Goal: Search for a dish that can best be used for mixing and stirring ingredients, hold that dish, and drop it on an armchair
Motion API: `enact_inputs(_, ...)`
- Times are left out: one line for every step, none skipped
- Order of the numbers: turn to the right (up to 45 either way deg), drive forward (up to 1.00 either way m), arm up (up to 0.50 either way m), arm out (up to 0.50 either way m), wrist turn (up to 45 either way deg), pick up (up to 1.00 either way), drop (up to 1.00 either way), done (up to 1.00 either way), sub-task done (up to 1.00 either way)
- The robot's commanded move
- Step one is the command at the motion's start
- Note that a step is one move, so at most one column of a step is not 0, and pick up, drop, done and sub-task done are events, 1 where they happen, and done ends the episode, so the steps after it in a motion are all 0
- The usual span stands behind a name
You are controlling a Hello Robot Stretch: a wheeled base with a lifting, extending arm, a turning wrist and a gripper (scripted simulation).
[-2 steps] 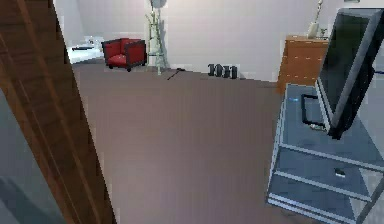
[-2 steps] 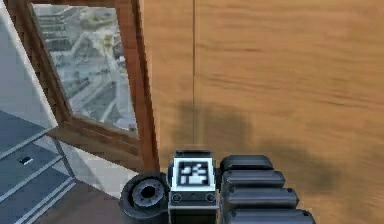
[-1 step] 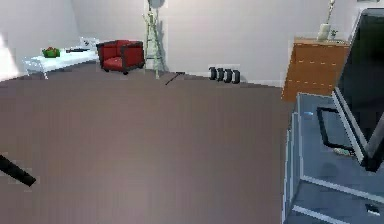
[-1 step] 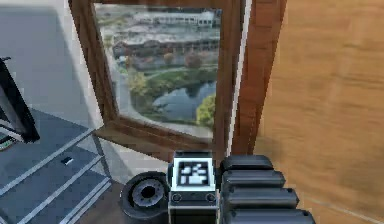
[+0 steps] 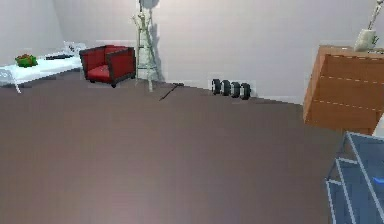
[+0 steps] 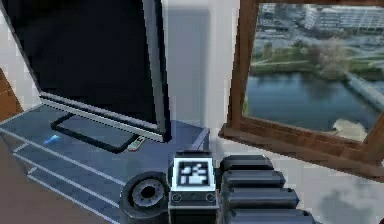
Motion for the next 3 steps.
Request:
enact_inputs(33.0, 0.00, 0.00, 0.00, 0.0, 0.00, 0.00, 0.00, 0.00)
enact_inputs(0.0, 0.05, 0.00, 0.00, 0.0, 0.00, 0.00, 0.00, 0.00)
enact_inputs(-45.0, 0.00, 0.00, 0.00, 0.0, 0.00, 0.00, 0.00, 0.00)
